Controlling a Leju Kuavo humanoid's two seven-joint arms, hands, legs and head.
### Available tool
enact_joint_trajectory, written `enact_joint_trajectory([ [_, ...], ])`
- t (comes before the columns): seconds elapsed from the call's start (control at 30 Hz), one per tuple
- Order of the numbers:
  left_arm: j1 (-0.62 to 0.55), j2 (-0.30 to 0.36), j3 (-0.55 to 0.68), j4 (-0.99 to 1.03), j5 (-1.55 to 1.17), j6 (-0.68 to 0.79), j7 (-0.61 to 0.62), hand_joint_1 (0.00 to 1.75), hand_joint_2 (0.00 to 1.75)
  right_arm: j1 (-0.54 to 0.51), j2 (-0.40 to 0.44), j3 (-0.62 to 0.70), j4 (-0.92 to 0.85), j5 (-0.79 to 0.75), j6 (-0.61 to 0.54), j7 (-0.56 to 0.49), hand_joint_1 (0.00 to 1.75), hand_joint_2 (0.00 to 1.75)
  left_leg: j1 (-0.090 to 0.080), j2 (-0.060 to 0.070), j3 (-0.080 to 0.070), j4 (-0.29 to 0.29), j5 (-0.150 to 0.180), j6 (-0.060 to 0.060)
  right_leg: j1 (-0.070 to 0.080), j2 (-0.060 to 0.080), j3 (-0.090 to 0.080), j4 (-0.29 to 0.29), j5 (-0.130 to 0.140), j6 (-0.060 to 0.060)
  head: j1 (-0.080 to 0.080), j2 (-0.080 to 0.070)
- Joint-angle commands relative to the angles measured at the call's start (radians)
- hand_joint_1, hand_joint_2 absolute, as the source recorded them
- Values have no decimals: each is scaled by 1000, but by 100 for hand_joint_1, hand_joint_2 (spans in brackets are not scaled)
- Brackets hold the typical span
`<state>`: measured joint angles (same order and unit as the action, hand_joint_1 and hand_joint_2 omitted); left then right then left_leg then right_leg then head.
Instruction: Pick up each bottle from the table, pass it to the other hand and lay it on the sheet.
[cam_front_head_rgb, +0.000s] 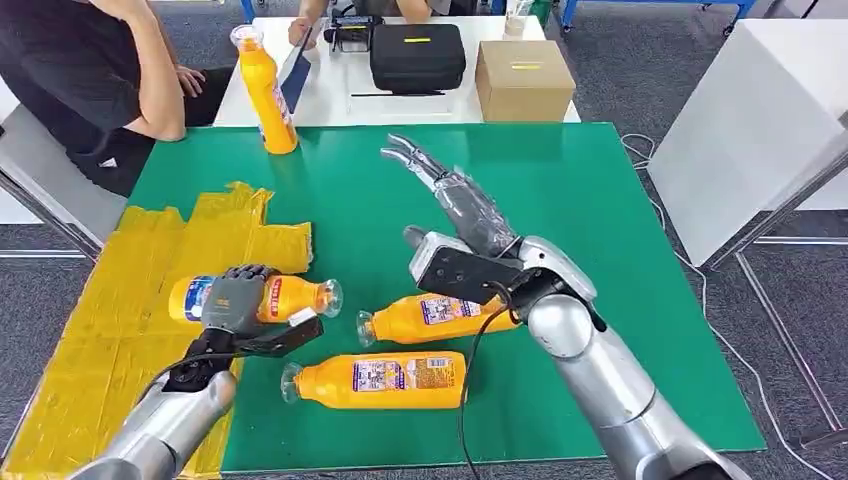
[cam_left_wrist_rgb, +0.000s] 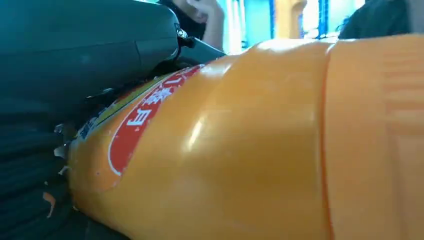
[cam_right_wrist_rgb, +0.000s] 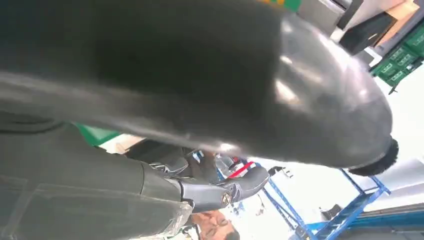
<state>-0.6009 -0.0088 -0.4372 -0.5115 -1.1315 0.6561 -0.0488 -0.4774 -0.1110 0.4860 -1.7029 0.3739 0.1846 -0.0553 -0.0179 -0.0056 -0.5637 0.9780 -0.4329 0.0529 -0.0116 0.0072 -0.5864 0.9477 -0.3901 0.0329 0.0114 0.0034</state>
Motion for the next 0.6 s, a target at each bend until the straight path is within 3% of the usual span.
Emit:
enact_joint_trajectory([
  [0.03, -54, 37, 50, 103, -28, -12, 53, 159, 175, -17, 2, 28, 35, 3, 8, -7, 0, 0, 2, 2, 3, 1, -2, -4, 2, 1, 3, 0, -1, -2, 0, 0],
  [0.07, -54, 37, 50, 103, -28, -12, 53, 159, 175, -17, 2, 28, 35, 3, 8, -7, 0, 0, 2, 2, 4, 1, -3, -5, 2, 1, 4, 0, -2, -2, 0, 0],
  [0.1, -52, 35, 56, 103, -32, -10, 64, 54, 175, -16, 3, 28, 34, 5, 8, -7, 0, 0, 1, 1, 2, 0, -2, -3, 1, 1, 2, 0, -1, -1, 0, 0],
  [0.13, -51, 38, 68, 104, -73, -3, 115, 0, 175, -12, 8, 24, 34, 10, 11, -9, 0, 0, 2, 1, 4, 1, -3, -4, 2, 1, 3, 0, -2, -2, 0, 0],
  [0.23, -51, 38, 68, 104, -73, -3, 115, 0, 175, -12, 8, 24, 34, 10, 11, -9, 0, 0, 1, 1, 2, 0, -2, -3, 1, 0, 2, 0, -1, -1, 0, 0],
  [0.27, -52, 39, 72, 110, -82, -9, 138, 0, 0, -12, 10, 24, 35, 11, 11, -9, 0, 0, 1, 1, 2, 0, -2, -3, 1, 0, 2, 0, -1, -1, 0, 0],
  [0.6, 2, 20, 227, 24, 14, -53, 6, 0, 0, 22, -35, 14, 72, 42, -17, -67, 0, 0, 1, 0, 3, 0, -1, -3, 1, 0, 3, -1, -1, -1, 0, 0],
])
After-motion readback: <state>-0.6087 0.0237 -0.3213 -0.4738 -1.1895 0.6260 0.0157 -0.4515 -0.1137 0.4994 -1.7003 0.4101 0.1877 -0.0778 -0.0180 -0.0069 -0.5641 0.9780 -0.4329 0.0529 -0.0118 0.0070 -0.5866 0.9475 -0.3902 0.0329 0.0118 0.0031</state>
